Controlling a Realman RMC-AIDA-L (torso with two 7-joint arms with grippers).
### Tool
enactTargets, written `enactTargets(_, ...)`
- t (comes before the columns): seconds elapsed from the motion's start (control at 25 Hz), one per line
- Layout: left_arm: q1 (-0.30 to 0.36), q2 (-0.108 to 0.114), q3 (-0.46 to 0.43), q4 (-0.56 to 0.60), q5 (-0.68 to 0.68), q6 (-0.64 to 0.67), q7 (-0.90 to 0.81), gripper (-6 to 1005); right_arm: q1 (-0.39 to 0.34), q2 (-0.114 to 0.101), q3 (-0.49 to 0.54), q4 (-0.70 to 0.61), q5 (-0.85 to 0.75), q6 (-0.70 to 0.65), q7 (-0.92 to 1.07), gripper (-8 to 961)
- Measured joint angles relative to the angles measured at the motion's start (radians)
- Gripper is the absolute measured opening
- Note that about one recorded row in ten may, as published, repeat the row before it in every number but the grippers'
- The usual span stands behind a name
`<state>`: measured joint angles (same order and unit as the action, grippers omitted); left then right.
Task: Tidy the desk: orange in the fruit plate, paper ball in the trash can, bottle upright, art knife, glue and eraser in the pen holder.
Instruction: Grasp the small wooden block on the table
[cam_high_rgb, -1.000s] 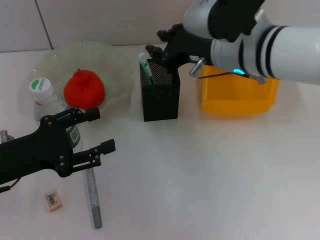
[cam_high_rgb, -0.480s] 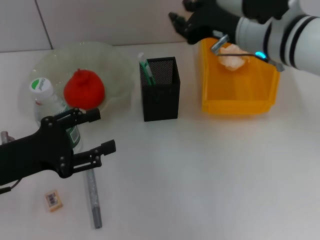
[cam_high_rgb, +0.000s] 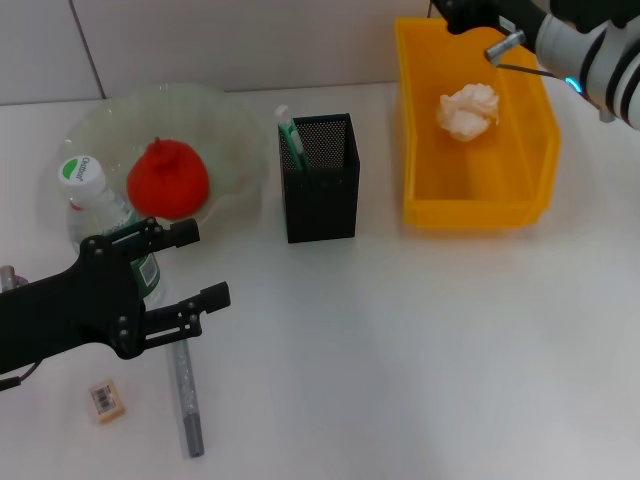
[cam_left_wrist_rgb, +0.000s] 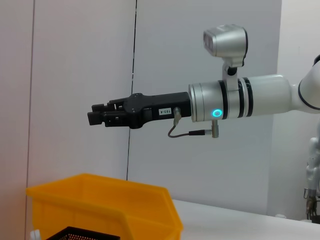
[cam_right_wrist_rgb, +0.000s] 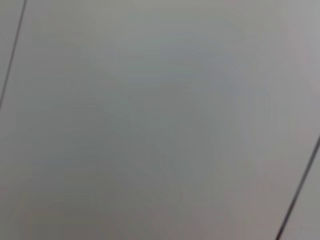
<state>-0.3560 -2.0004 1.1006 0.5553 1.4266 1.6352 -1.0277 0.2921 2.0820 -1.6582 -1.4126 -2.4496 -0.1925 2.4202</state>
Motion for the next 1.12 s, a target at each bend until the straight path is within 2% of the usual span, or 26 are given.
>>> enactTargets(0.12, 0.0, 0.0, 0.001, 0.0, 0.0, 0.0, 0.0, 786, 0.0, 0.0, 0.011, 0.007, -0.012, -0.003, -0.03, 348)
enactTargets(0.32, -0.004, 0.0, 0.001, 0.0, 0.0, 0.0, 0.0, 787, 0.01, -0.002, 0.041, -0.036, 0.029, -0.142, -0.024, 348)
enactTargets(0.36, -0.004, 0.0, 0.001, 0.0, 0.0, 0.0, 0.0, 787, 0.019, -0.001, 0.053, -0.046, 0.037, -0.194, -0.02, 348)
enactTargets(0.4, -0.009, -0.004, 0.004, 0.0, 0.0, 0.0, 0.0, 787, 0.043, 0.002, 0.096, -0.07, 0.042, -0.321, 0.002, 348)
enactTargets(0.44, -0.009, -0.004, 0.004, 0.0, 0.0, 0.0, 0.0, 787, 0.043, 0.002, 0.096, -0.07, 0.042, -0.321, 0.002, 348)
enactTargets(0.52, -0.009, -0.004, 0.004, 0.0, 0.0, 0.0, -0.001, 787, 0.073, 0.002, 0.15, -0.095, 0.043, -0.449, 0.043, 348)
enactTargets(0.56, -0.009, -0.004, 0.004, 0.0, 0.0, 0.0, -0.001, 787, 0.093, 0.001, 0.185, -0.108, 0.042, -0.529, 0.066, 348)
enactTargets(0.6, -0.009, -0.005, 0.004, 0.0, 0.0, 0.0, -0.004, 787, 0.134, 0.001, 0.26, -0.13, 0.042, -0.682, 0.094, 348)
enactTargets(0.64, -0.009, -0.005, 0.004, 0.0, 0.0, 0.0, -0.004, 787, 0.134, 0.001, 0.26, -0.13, 0.042, -0.682, 0.094, 348)
enactTargets(0.76, -0.009, -0.005, 0.004, 0.0, 0.0, 0.0, -0.005, 787, 0.188, 0.0, 0.358, -0.156, 0.06, -0.862, 0.101, 348)
enactTargets(0.8, -0.009, -0.005, 0.004, 0.0, 0.0, 0.0, -0.005, 787, 0.196, -0.001, 0.387, -0.173, 0.104, -0.916, 0.081, 348)
enactTargets(0.84, -0.009, -0.005, 0.004, 0.0, 0.0, 0.0, -0.005, 787, 0.196, -0.001, 0.387, -0.173, 0.104, -0.916, 0.081, 348)
enactTargets(0.88, -0.009, -0.005, 0.004, 0.0, 0.0, 0.0, -0.005, 787, 0.19, -0.002, 0.42, -0.188, 0.208, -0.956, 0.031, 348)
enactTargets(0.92, -0.009, -0.005, 0.004, 0.0, 0.0, 0.0, -0.004, 787, 0.19, -0.002, 0.42, -0.188, 0.208, -0.956, 0.031, 348)
enactTargets(0.96, -0.009, -0.005, 0.004, 0.0, 0.0, 0.0, -0.004, 787, 0.182, -0.003, 0.441, -0.189, 0.285, -0.973, -0.015, 348)
enactTargets(1.0, -0.009, -0.006, 0.004, 0.0, 0.0, 0.0, -0.003, 787, 0.161, -0.003, 0.482, -0.184, 0.451, -1.004, -0.134, 348)
enactTargets(1.04, -0.009, -0.006, 0.004, 0.0, 0.0, 0.0, -0.003, 787, 0.161, -0.003, 0.482, -0.184, 0.451, -1.004, -0.134, 348)
enactTargets(1.12, -0.009, -0.006, 0.004, 0.0, 0.0, 0.0, -0.003, 787, 0.135, -0.003, 0.516, -0.164, 0.603, -1.027, -0.265, 348)
